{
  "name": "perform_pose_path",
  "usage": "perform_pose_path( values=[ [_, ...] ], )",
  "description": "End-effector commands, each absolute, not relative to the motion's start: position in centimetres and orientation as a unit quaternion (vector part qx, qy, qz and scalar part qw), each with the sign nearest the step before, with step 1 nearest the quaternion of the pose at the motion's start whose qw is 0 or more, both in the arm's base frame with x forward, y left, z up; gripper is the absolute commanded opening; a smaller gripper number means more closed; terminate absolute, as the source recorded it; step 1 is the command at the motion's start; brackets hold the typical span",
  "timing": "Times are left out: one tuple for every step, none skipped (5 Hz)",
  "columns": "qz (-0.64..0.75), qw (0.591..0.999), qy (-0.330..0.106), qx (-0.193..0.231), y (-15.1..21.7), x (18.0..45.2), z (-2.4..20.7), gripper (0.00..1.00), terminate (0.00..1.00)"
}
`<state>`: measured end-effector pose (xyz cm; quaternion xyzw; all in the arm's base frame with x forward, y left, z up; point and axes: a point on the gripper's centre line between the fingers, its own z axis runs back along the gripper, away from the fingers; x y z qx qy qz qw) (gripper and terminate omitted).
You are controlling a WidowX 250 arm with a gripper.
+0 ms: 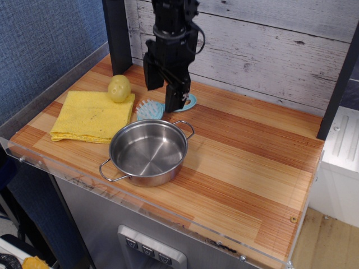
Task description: Move the brush from corner to edge of the table.
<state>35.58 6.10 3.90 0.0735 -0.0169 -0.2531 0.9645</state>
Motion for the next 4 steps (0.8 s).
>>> perform_pose_path(
  values=[
    [-0.217, 0.972, -0.014, 0.086, 6.9, 35.9, 3.3, 1.0, 0.0],
    [-0.197, 0.978, 0.003, 0.072, 7.3, 35.4, 2.3, 1.0, 0.0],
    [-0.178, 0.982, 0.016, 0.066, 7.6, 34.8, 1.5, 1.0, 0.0],
    [-0.175, 0.983, 0.011, 0.061, 7.6, 34.6, 1.4, 0.0, 0.0]
  ],
)
